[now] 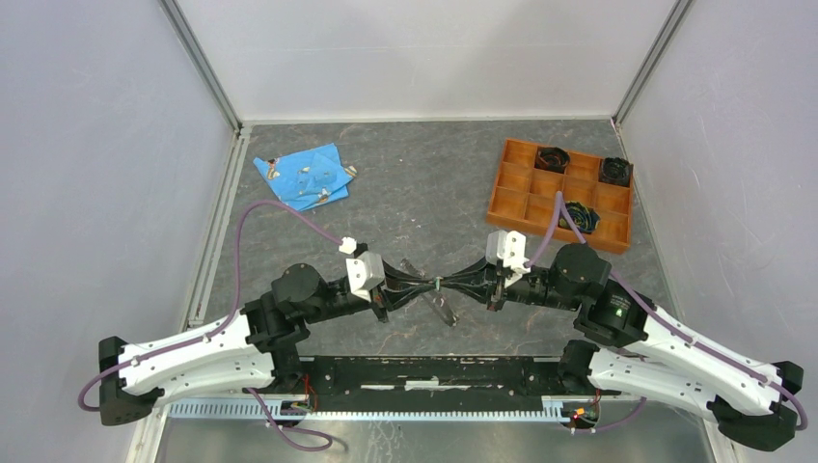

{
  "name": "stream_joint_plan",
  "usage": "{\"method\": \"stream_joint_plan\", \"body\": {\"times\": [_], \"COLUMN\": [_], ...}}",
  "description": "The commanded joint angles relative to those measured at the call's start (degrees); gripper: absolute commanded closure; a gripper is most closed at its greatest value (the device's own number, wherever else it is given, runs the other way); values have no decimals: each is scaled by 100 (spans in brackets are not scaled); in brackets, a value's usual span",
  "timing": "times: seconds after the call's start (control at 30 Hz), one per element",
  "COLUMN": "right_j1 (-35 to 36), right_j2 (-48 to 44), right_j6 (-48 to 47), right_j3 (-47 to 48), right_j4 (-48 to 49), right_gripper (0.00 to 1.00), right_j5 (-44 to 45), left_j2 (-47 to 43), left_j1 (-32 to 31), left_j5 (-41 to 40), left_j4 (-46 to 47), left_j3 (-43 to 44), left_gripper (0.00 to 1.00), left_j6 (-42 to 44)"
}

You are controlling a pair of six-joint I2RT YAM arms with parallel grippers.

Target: Remove the keys from the keyring

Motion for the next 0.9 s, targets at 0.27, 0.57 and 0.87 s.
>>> {"method": "stream_joint_plan", "body": {"times": [0.27,0.57,0.87], "right_j1": [19,21,31], "right_j2": [191,336,344], "right_j6": [80,-123,-450], "right_j3": [72,446,744], "right_j4": [-138,-263,-91], "right_gripper": [99,99,99], "right_j5": [487,460,-119], "left_j2": [-338,-289,69], "left_j1": [-21,-17,-22], "left_j5": [100,60,157], "left_j4": [983,793,768], "left_j3": [-188,-178,-73], "left_gripper": [98,80,68], "left_j6": [242,174,165]}}
